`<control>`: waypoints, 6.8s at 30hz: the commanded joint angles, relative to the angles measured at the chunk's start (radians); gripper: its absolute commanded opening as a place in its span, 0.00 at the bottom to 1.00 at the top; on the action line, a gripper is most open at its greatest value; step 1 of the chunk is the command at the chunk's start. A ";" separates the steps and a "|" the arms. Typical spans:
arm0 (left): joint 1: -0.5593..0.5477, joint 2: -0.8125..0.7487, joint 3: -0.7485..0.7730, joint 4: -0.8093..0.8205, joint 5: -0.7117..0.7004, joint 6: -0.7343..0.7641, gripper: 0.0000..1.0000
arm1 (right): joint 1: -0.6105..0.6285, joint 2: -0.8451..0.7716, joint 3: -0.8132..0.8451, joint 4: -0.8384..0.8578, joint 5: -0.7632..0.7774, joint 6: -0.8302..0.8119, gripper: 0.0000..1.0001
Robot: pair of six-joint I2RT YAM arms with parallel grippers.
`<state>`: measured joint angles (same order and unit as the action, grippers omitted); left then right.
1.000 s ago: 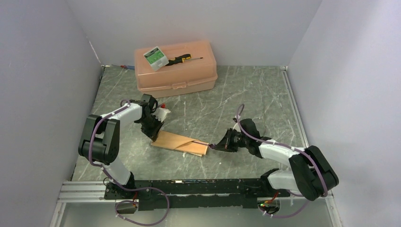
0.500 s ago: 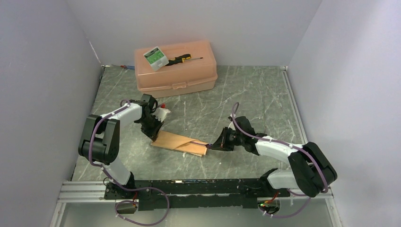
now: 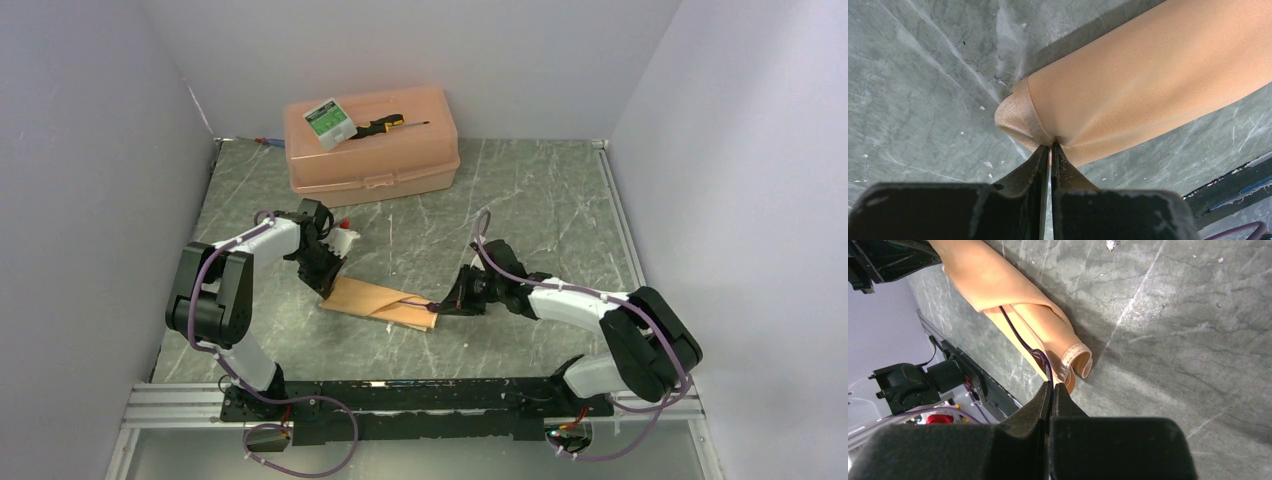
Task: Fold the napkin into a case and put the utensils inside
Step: Insert the fork into the folded napkin, then pick up the fork from the corner of the board, then pass from the right arm to the left
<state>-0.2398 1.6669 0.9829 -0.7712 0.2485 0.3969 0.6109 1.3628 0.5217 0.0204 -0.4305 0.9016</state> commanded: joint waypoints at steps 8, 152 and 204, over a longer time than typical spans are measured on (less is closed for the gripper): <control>-0.003 0.002 0.020 -0.008 0.020 -0.002 0.09 | 0.022 0.086 0.073 -0.024 0.016 -0.004 0.00; 0.226 0.015 0.607 -0.405 0.285 0.030 0.94 | -0.464 0.100 0.403 -0.434 0.573 -0.382 0.00; 0.046 -0.992 -0.375 0.716 0.578 1.460 0.39 | 0.163 0.271 0.693 0.352 -0.579 0.315 0.00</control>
<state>-0.1913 0.6781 0.6228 -0.0689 0.8333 1.7996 0.7589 1.6230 1.1831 0.2504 -0.9737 1.1561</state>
